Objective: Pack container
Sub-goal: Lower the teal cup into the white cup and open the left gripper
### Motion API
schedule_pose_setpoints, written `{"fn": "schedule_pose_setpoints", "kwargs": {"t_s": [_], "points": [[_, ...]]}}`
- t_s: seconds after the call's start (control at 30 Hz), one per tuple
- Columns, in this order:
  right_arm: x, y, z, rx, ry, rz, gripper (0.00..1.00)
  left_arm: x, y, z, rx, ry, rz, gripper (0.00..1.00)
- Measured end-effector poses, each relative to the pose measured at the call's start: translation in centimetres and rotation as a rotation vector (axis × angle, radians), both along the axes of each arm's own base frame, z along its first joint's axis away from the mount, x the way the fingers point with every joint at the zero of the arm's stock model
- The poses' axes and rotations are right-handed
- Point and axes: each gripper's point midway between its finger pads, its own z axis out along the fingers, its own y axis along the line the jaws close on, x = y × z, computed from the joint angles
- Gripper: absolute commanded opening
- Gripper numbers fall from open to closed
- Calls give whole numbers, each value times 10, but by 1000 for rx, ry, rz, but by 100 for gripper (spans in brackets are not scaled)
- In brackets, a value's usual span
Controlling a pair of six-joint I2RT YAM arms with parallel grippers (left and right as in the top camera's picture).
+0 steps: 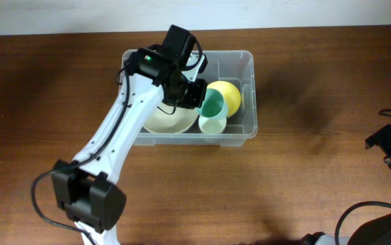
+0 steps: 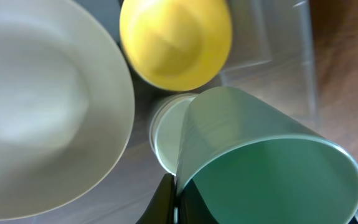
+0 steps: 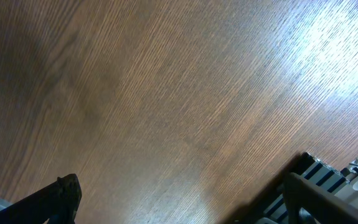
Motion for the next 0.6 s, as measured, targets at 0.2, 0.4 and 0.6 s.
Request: {"fn": "schedule_pose_setpoints", "kwargs": {"t_s": [0.2, 0.4, 0.6], "points": [[0, 0, 0, 0, 0, 0, 99, -6, 6, -13, 44, 49, 6, 1], [0, 0, 0, 0, 0, 0, 99, -13, 15, -16, 88, 75, 13, 1], [0, 0, 0, 0, 0, 0, 99, -13, 16, -17, 94, 74, 15, 1]]}}
